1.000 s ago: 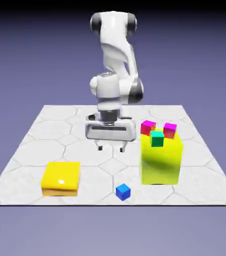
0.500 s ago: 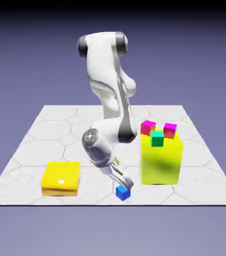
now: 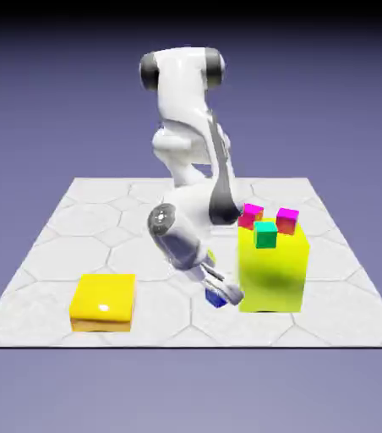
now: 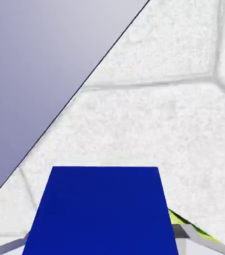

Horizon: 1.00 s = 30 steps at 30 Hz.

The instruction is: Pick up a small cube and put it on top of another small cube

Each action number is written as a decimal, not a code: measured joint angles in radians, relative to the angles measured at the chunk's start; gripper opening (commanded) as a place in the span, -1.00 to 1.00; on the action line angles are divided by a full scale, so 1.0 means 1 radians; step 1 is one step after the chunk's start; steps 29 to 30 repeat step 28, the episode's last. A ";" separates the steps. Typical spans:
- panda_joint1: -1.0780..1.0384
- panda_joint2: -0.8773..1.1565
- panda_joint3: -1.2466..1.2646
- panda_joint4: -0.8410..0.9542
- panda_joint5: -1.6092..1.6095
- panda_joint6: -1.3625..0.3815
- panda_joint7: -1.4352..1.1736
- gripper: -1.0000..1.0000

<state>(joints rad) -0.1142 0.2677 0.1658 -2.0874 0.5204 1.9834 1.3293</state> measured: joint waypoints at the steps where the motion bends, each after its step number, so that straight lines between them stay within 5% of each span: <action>1: 0.035 -0.036 -0.017 0.000 0.031 -0.036 -0.016 -1.00; 5: 0.172 -0.181 -0.064 -0.005 0.105 -0.182 -0.099 -1.00; 15: 0.286 -0.524 0.087 -0.089 -0.296 -0.539 -0.512 -1.00; 25: 0.228 -0.497 0.155 -0.285 -0.429 -0.333 -0.540 -1.00; 26: 0.228 -0.497 0.155 -0.289 -0.429 -0.330 -0.540 1.00; 30: 0.228 -0.497 0.155 -0.289 -0.432 -0.330 -0.540 1.00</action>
